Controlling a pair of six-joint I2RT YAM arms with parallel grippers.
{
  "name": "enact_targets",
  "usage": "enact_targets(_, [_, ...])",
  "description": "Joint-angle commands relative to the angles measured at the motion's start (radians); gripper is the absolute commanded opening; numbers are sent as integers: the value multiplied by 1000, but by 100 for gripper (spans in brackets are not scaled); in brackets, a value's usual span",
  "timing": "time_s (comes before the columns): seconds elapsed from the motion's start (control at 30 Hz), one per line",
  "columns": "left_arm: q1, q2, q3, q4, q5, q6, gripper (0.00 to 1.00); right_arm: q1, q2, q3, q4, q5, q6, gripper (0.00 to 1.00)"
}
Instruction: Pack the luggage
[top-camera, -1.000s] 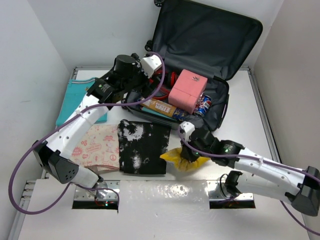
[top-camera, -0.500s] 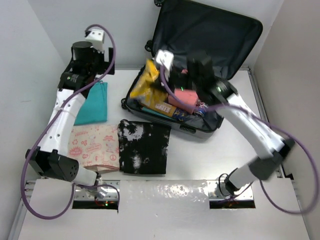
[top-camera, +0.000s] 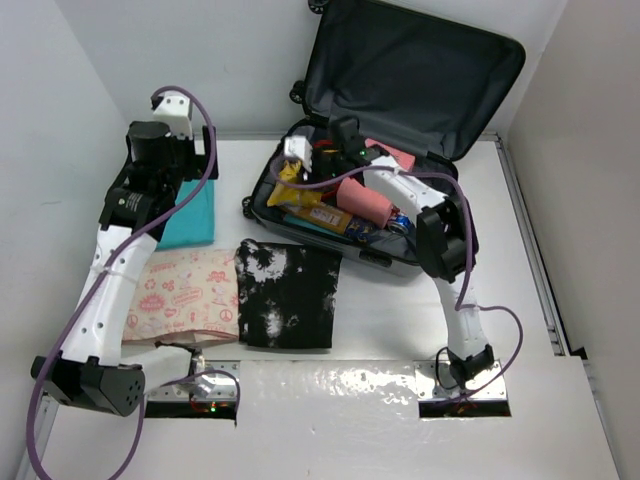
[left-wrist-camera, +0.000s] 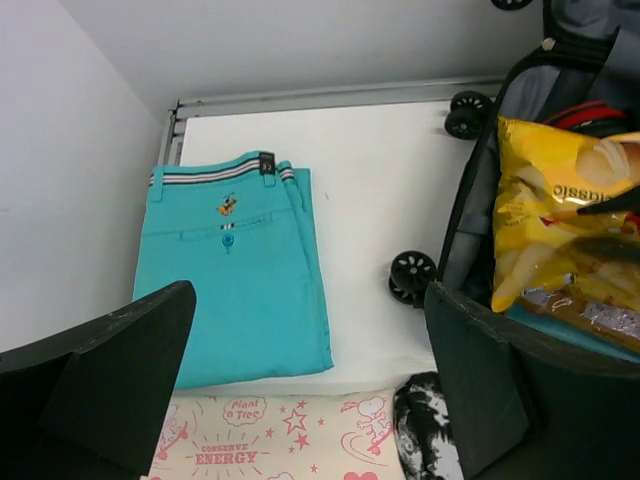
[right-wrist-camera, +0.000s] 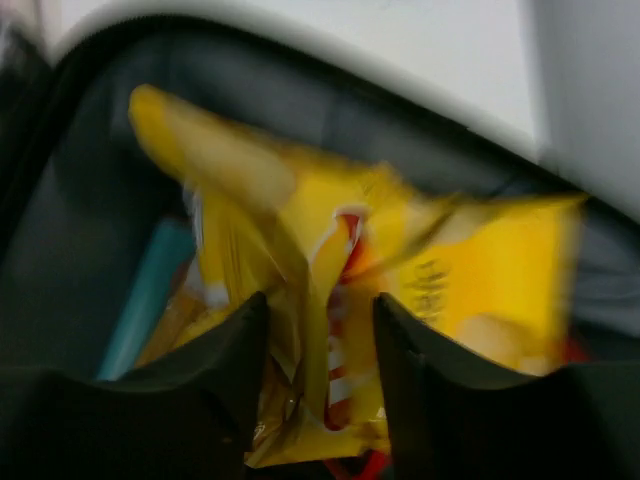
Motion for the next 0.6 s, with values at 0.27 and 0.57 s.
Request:
enact_targets(0.27, [24, -27, -130, 80, 136, 74, 93, -7, -342, -445, 601, -3, 155, 99])
enact_targets(0.57, [82, 116, -34, 66, 224, 77, 94, 40, -779, -716, 634, 282, 623, 99])
